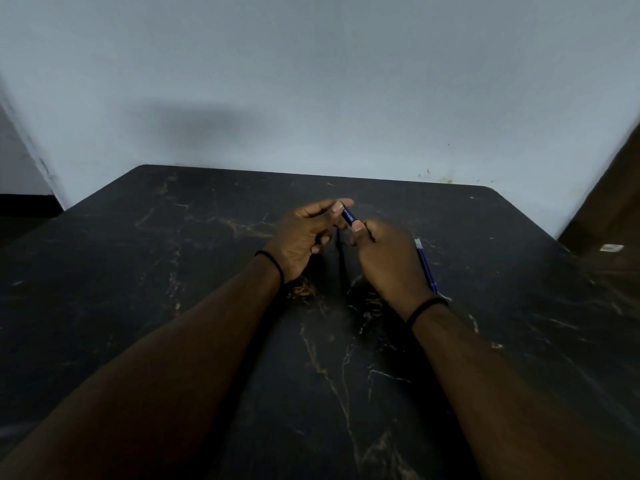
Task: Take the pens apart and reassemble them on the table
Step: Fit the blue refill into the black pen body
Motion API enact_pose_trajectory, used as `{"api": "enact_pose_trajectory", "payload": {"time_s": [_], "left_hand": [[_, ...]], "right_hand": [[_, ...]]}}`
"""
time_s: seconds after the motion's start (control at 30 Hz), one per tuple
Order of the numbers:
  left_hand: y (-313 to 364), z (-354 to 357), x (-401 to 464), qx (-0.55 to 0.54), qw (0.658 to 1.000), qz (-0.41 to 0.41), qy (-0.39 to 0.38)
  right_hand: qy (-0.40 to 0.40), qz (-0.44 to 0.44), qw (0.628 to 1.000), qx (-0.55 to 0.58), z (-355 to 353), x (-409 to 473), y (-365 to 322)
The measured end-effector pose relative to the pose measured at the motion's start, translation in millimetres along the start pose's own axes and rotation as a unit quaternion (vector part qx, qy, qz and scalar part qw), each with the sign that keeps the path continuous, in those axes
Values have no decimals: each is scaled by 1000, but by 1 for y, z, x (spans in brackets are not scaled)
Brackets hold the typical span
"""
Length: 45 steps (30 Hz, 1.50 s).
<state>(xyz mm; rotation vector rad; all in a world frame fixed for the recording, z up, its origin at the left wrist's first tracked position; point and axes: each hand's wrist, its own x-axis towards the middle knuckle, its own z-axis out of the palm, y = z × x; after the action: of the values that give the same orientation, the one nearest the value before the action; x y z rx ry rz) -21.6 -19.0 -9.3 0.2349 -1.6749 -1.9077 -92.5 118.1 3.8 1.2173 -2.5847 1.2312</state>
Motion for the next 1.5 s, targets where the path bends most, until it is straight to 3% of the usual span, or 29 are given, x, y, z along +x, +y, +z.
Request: {"api": "enact_pose_trajectory", "payload": {"time_s": [0.8, 1.07, 1.23, 1.5], "left_hand": [[4, 0, -5, -24, 1000, 6, 1], [4, 2, -8, -19, 1000, -9, 24], [3, 4, -9, -13, 999, -3, 36], [3, 1, -8, -20, 1000, -7, 9]], "right_hand": [[-28, 41, 997, 53, -11, -6, -14], [-76, 71, 990, 98, -16, -12, -24], [-66, 104, 982, 144, -15, -12, -31], [-155, 120, 957, 213, -16, -14, -26]]}}
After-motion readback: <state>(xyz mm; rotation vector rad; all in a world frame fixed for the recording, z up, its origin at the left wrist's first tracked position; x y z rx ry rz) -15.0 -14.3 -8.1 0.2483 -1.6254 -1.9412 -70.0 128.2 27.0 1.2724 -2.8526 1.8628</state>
